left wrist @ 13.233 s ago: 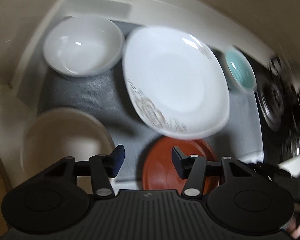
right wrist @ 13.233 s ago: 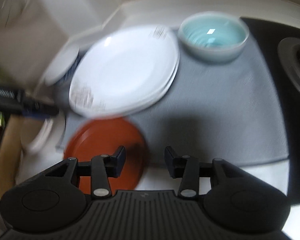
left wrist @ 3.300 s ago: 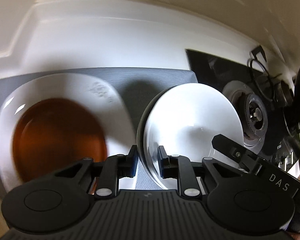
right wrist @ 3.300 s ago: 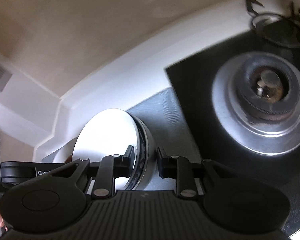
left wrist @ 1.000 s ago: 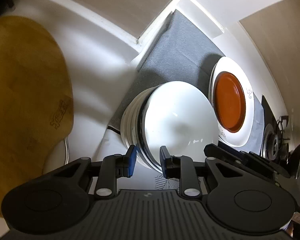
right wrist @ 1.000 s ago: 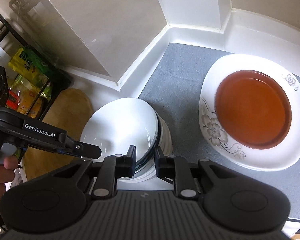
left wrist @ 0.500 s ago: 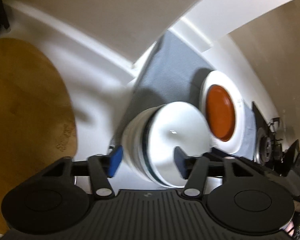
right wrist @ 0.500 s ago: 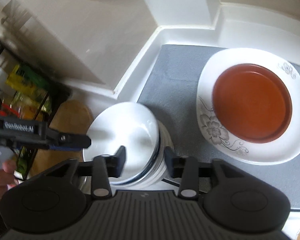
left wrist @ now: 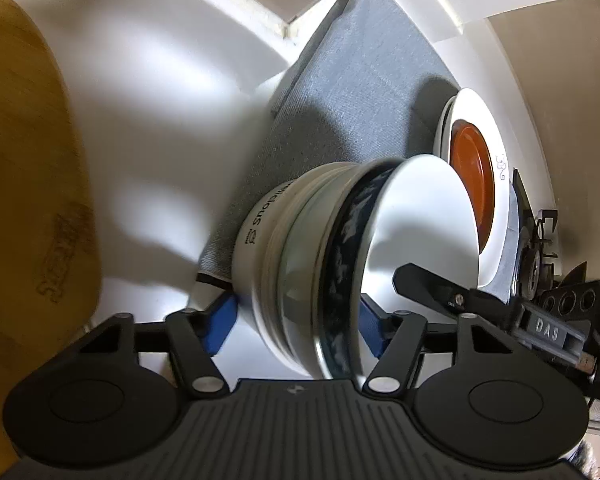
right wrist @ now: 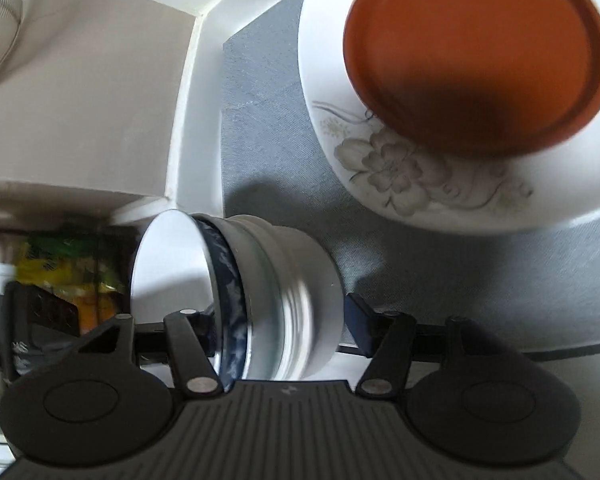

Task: Organize plates and bowls
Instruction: 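Carry the bowl stack with both grippers toward the brown-topped plate stack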

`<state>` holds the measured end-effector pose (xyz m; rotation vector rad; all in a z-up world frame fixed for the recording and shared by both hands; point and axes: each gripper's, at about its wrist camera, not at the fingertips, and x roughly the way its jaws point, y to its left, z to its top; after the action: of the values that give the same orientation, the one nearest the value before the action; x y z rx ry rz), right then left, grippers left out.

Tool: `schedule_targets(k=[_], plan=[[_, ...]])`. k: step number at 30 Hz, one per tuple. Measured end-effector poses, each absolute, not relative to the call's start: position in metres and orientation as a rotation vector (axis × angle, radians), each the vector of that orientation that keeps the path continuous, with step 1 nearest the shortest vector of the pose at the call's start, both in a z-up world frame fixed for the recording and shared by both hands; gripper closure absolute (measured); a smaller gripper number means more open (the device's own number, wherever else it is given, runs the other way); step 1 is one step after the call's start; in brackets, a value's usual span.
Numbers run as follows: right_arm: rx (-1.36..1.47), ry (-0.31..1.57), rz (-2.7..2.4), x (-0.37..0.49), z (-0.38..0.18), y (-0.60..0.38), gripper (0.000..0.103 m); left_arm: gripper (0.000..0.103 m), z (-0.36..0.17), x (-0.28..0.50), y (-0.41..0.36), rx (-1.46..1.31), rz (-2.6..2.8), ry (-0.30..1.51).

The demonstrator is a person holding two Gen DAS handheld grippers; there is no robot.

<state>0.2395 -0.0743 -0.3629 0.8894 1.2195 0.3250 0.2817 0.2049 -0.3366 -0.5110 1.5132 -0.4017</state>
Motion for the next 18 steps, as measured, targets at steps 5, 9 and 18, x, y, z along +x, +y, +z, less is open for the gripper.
schedule_targets(k=[5,9,18], plan=[[0.830,1.192,0.384,0.236,-0.348,-0.074,0.055,0.056,-0.331,0.278,0.218,-0.524,-0.408,1.517],[0.821,1.187,0.378,0.240,-0.345,-0.073,0.060,0.055,-0.329,0.278,0.214,-0.498,-0.393,1.510],[0.776,1.165,0.350,0.234,-0.339,-0.071,0.064,0.058,-0.311,0.271,0.193,-0.380,-0.362,1.485]])
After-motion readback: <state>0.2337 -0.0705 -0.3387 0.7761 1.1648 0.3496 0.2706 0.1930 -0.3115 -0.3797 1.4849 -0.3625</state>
